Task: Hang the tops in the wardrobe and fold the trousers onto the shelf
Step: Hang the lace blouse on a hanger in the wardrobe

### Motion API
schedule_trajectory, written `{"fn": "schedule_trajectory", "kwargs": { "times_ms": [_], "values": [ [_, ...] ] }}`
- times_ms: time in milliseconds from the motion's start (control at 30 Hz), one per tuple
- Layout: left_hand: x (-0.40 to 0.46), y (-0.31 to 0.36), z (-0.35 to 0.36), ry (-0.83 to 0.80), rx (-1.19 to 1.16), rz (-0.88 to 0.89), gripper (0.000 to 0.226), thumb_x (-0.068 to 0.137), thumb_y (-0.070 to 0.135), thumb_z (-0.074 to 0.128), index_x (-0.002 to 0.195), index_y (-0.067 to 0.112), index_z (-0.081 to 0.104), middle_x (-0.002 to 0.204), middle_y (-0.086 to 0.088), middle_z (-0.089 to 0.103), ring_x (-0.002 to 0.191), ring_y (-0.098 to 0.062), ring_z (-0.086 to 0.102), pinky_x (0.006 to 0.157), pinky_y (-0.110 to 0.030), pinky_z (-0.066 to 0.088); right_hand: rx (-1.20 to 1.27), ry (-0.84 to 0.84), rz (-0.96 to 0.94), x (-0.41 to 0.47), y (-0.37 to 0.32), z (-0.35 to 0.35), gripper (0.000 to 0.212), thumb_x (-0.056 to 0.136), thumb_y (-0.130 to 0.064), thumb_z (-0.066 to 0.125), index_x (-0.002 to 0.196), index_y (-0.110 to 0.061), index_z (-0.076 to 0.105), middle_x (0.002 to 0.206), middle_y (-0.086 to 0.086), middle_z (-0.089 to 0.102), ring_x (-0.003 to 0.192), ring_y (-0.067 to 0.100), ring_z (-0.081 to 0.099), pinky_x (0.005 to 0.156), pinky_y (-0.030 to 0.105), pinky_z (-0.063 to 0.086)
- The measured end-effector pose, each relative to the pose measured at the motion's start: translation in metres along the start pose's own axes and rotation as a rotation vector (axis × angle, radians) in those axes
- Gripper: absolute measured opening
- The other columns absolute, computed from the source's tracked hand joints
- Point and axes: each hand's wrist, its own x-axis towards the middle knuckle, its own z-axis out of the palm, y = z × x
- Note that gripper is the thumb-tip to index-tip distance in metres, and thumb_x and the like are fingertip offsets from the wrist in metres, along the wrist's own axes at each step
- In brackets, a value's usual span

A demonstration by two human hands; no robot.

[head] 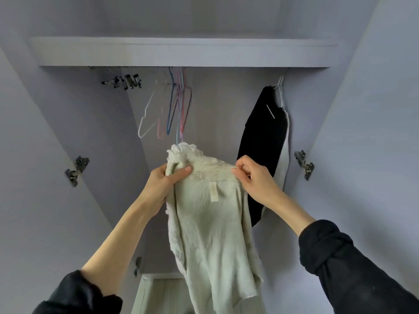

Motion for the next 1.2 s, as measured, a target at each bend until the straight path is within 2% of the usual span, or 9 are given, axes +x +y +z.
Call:
{"fn": "schedule_trajectory", "kwargs": {
  "times_ms": [100,200,267,433,600,800,900,1033,1200],
  "values": [
    [0.034,-0.007,-0.025,0.02,0.264,0.073,0.031,0.08,0.02,0.074,0.1,0.002,0.058,0.087,-0.002,0.066,0.08,-0.016,0.065,0.067,-0.019,0.05,-0.078,0.058,0.018,0.031,0.018,-0.001,0.014,0.097,-0.025,0.048,0.088,-0.015,0.048,0.066,0.013,0.054,0.06,0.03,0.051,0.061,0.045,0.045],
    [0.069,-0.007,-0.043,-0.038,0.45,0.105,0.022,0.083,0.017,0.071,0.093,0.01,0.053,0.083,0.004,0.062,0.068,-0.001,0.061,0.062,-0.013,0.047,-0.185,0.008,0.025,0.067,0.027,0.006,0.014,0.098,-0.027,0.046,0.091,-0.016,0.049,0.062,0.007,0.053,0.053,0.017,0.045,0.056,0.04,0.042],
    [0.089,-0.006,-0.051,-0.044,0.477,0.11,0.021,0.085,0.017,0.069,0.097,0.006,0.057,0.086,-0.002,0.066,0.073,-0.004,0.065,0.067,-0.018,0.052,-0.182,-0.028,0.04,0.088,0.029,0.01,0.015,0.098,-0.027,0.046,0.092,-0.014,0.049,0.06,0.002,0.048,0.051,0.012,0.042,0.054,0.036,0.038],
    [0.139,0.002,-0.082,-0.076,0.44,0.023,0.065,0.067,0.047,0.08,0.094,-0.008,0.06,0.085,-0.015,0.065,0.081,-0.024,0.063,0.079,-0.036,0.049,-0.135,-0.16,0.11,0.134,0.039,0.017,0.01,0.096,-0.026,0.051,0.093,-0.017,0.051,0.065,-0.005,0.047,0.058,0.009,0.042,0.058,0.024,0.036],
    [0.176,-0.013,-0.083,0.016,0.683,0.121,0.03,0.096,0.024,0.052,0.124,0.019,0.046,0.106,-0.005,0.056,0.1,-0.023,0.056,0.081,-0.029,0.042,-0.13,-0.298,0.133,0.163,0.041,0.027,0.017,0.088,-0.023,0.061,0.105,-0.023,0.059,0.093,-0.007,0.062,0.088,0.011,0.059,0.075,0.02,0.045],
    [0.187,-0.038,-0.074,-0.166,1.155,0.177,0.048,0.092,0.061,0.034,0.13,0.033,0.04,0.114,0.008,0.059,0.109,-0.015,0.054,0.096,-0.033,0.03,-0.165,-0.156,0.131,0.194,0.053,0.027,0.006,0.087,-0.023,0.063,0.085,-0.025,0.057,0.084,-0.003,0.065,0.084,0.017,0.06,0.078,0.036,0.05],
    [0.192,-0.036,-0.07,0.013,1.46,0.307,0.049,0.092,0.053,0.027,0.127,0.029,0.05,0.107,0.002,0.059,0.095,-0.022,0.061,0.08,-0.032,0.023,-0.386,-0.067,0.028,0.203,0.051,0.025,0.015,0.091,-0.031,0.059,0.098,-0.017,0.058,0.09,-0.005,0.06,0.088,0.022,0.06,0.074,0.034,0.045],
    [0.197,-0.026,-0.066,0.391,1.542,0.476,0.022,0.073,0.009,0.067,0.092,0.016,0.074,0.079,-0.011,0.063,0.048,-0.031,0.057,0.067,-0.039,0.039,-0.642,0.019,-0.146,0.21,0.059,0.026,0.021,0.094,-0.03,0.056,0.102,-0.011,0.05,0.102,0.003,0.057,0.077,0.033,0.063,0.062,0.036,0.043],
    [0.191,-0.013,-0.056,0.656,1.485,0.544,0.037,0.062,0.013,0.081,0.097,0.014,0.069,0.094,-0.016,0.056,0.085,-0.033,0.045,0.069,-0.048,0.04,-0.748,0.029,-0.198,0.212,0.067,0.036,0.023,0.074,0.011,0.064,0.088,-0.005,0.055,0.083,0.011,0.054,0.047,0.035,0.057,0.04,0.029,0.029]
  ]
}}
